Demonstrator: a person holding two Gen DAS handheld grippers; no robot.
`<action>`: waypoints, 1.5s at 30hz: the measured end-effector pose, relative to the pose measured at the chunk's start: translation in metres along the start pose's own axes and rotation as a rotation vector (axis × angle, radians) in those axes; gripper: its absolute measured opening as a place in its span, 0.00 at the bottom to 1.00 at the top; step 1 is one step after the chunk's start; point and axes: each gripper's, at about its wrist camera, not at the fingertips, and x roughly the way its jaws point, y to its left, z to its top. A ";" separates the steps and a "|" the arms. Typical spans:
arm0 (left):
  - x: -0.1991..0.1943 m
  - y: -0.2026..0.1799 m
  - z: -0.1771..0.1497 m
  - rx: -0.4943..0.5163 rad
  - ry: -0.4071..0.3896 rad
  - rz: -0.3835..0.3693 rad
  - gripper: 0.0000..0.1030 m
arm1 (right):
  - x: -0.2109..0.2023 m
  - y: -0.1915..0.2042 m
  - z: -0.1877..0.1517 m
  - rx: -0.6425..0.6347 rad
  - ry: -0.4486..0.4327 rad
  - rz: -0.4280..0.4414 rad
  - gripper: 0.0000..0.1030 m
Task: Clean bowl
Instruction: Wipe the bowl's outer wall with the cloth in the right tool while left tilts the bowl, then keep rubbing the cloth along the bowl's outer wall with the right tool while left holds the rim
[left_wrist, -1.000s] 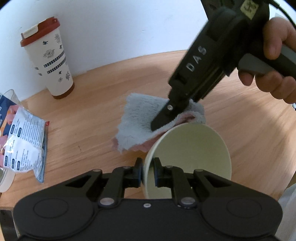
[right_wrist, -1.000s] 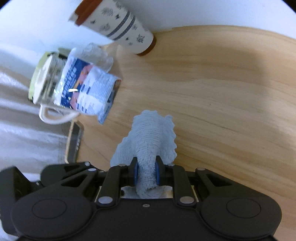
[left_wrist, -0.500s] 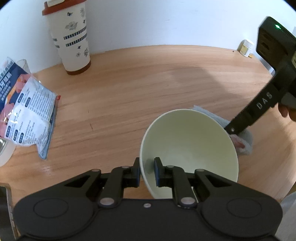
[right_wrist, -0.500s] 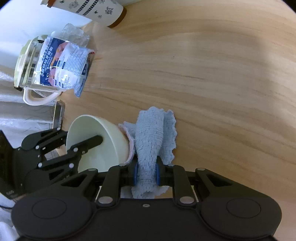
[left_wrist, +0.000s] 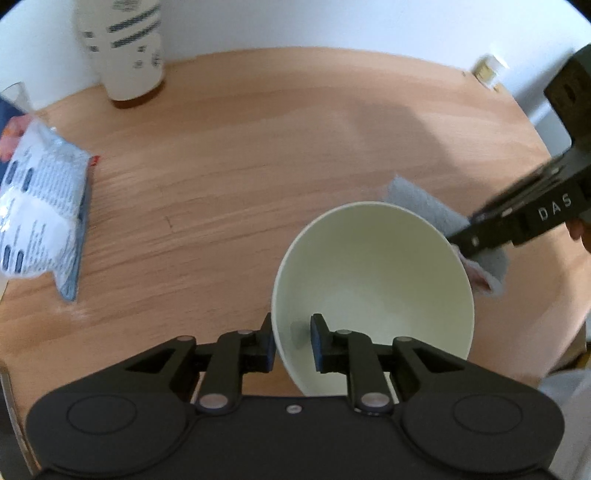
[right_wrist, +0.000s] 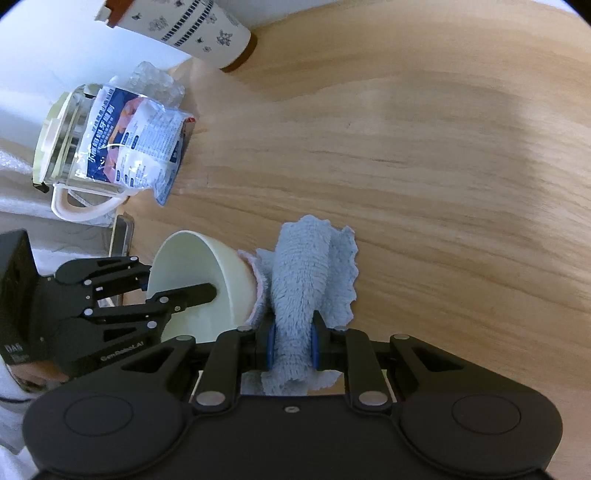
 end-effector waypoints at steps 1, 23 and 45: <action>0.000 0.002 0.003 0.010 0.013 -0.007 0.24 | -0.002 0.001 -0.002 -0.006 -0.017 -0.014 0.21; 0.023 -0.001 0.067 0.354 0.195 -0.113 0.21 | -0.042 -0.019 -0.035 0.160 -0.188 -0.041 0.21; -0.039 0.004 0.007 0.436 -0.311 0.081 0.09 | -0.073 -0.020 -0.005 0.330 -0.384 0.183 0.21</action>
